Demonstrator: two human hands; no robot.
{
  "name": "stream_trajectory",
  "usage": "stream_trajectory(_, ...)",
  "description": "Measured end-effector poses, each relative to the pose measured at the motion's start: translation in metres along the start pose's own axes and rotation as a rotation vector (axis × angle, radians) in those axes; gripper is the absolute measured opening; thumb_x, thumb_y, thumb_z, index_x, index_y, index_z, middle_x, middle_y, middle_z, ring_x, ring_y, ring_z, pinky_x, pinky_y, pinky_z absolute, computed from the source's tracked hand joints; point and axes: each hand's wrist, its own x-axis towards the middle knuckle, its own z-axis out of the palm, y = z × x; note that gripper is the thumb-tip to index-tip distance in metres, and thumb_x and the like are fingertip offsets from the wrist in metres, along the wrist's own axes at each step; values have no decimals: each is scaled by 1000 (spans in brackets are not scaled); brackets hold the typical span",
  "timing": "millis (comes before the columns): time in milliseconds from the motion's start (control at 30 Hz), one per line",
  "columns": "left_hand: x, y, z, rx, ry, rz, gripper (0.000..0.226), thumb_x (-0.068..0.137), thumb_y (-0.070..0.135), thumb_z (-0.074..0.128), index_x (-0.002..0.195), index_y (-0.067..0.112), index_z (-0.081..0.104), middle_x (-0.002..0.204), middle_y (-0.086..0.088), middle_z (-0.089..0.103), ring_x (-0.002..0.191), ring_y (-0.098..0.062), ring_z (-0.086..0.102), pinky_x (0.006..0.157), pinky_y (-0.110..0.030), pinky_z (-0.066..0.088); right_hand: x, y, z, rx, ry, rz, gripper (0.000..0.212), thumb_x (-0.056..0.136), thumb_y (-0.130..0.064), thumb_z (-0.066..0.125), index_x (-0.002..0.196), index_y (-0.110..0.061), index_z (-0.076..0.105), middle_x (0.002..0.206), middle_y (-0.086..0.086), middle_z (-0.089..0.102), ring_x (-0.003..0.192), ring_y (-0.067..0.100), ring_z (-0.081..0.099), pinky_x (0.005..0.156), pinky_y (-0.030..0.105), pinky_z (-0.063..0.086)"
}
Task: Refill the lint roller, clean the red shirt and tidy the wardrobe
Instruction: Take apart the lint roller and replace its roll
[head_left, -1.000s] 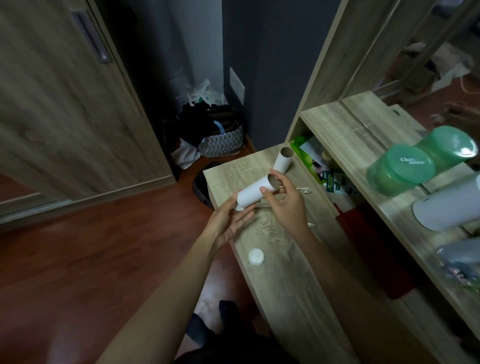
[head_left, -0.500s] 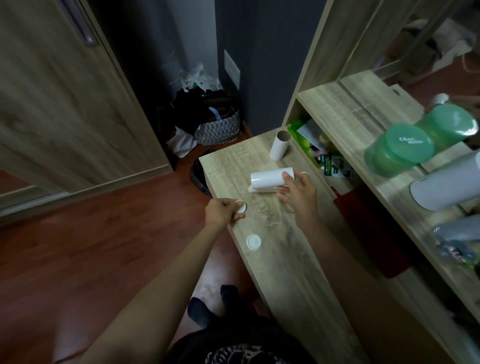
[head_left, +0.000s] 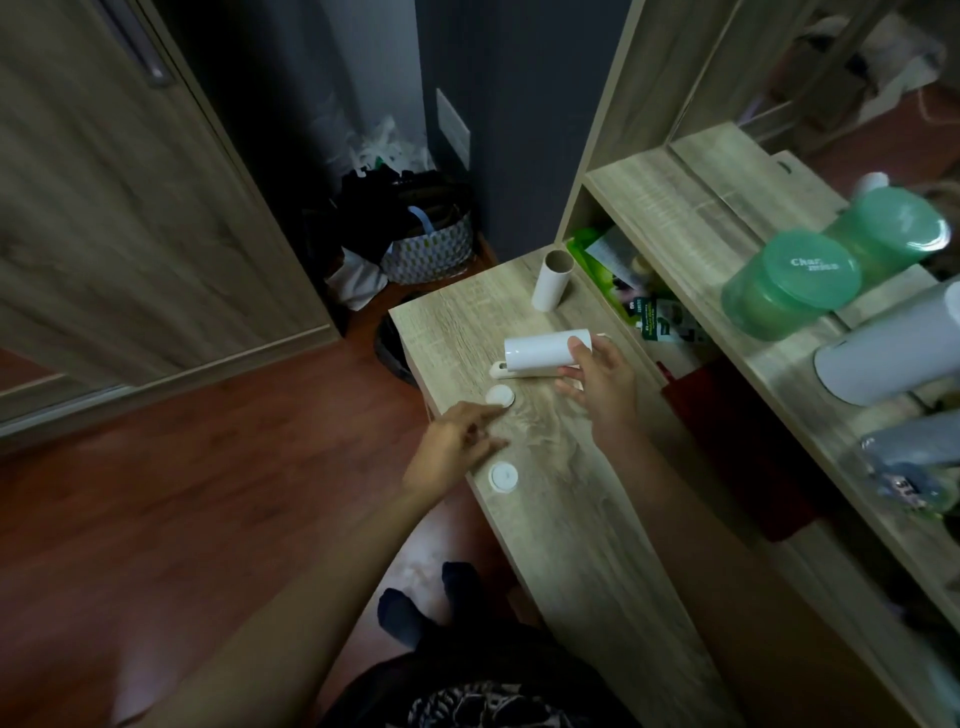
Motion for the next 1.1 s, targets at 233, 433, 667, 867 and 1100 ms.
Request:
stream_trajectory(233,-23,-17,9,251,-304,245,52,79,28,75,127,12,63,119,-6,63,106,-24,56,90,-28,44,1,1,3,8,14,13,28,90,-16,61,117,-14,54,115,14,61,81,18,66,63,25,59)
stream_trajectory(433,-18,-15,10,271,-307,239,45,82,26,72,123,12,62,116,-4,60,103,-21,56,88,-27,45,3,2,1,21,25,21,30,90,-16,60,120,-15,53,113,12,60,82,16,66,64,26,57)
stream_trajectory(667,-5,-16,12,276,-334,253,40,72,31,71,107,13,62,105,-2,58,92,-19,57,78,-38,50,11,6,1,26,42,35,21,90,-16,61,110,-17,53,115,15,60,85,20,66,66,29,56)
stream_trajectory(867,21,-14,-8,131,50,8,40,71,34,79,103,16,64,96,2,58,83,-12,56,69,-31,49,21,6,3,35,18,39,37,90,-17,60,125,-8,51,117,15,58,88,19,66,59,22,58)
stream_trajectory(1100,63,-26,-14,322,181,-240,41,78,31,73,112,11,65,110,-9,58,103,-28,57,87,-40,44,32,5,10,-14,-3,35,18,89,-17,61,107,-16,58,126,19,56,94,21,67,67,29,57)
